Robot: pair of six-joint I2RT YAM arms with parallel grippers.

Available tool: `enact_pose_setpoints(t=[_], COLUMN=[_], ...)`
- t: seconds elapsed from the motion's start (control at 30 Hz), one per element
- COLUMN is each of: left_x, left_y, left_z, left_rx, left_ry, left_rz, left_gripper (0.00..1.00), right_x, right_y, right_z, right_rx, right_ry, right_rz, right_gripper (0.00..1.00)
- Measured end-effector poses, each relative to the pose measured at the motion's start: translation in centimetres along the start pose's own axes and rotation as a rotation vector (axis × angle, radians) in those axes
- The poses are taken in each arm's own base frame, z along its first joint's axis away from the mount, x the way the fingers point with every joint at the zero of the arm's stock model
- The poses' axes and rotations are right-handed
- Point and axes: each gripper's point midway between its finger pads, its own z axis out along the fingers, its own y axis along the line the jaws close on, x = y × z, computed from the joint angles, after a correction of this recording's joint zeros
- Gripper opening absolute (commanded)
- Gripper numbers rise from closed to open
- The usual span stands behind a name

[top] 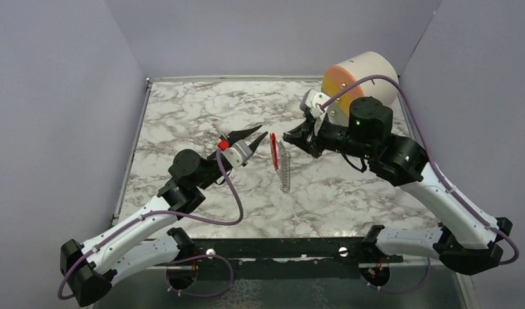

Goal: Remove the keys from the keyring

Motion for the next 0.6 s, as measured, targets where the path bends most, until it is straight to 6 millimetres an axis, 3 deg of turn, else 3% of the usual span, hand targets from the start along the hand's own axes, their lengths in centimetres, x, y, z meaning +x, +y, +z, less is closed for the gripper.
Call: enact_pose_setpoints(t=[0.27,0.43,0.6], left_x=[0.1,0.1,1.7], left_y=[2.0,2.6,2.5], left_z=[-0.8,-1.0,-0.4], left_rx=[-0.107,-0.14,-0.148], left_ry=[0.023,0.031,0.077], left_rz=[0.005,0.012,0.014], left_gripper=[0.31,0.33,0.34], right_x=[-0.6,-0.5,1.0], right_y=[-3.1,-3.8,-3.5], right_z=[0.4,0.5,1.7], right_rx=[0.132,0.173,0.219], right_ry=[0.134,0.199,0.317], right_rz=[-0.019,-0.031,-0.061], right_gripper=[0.01,0.01,0.01])
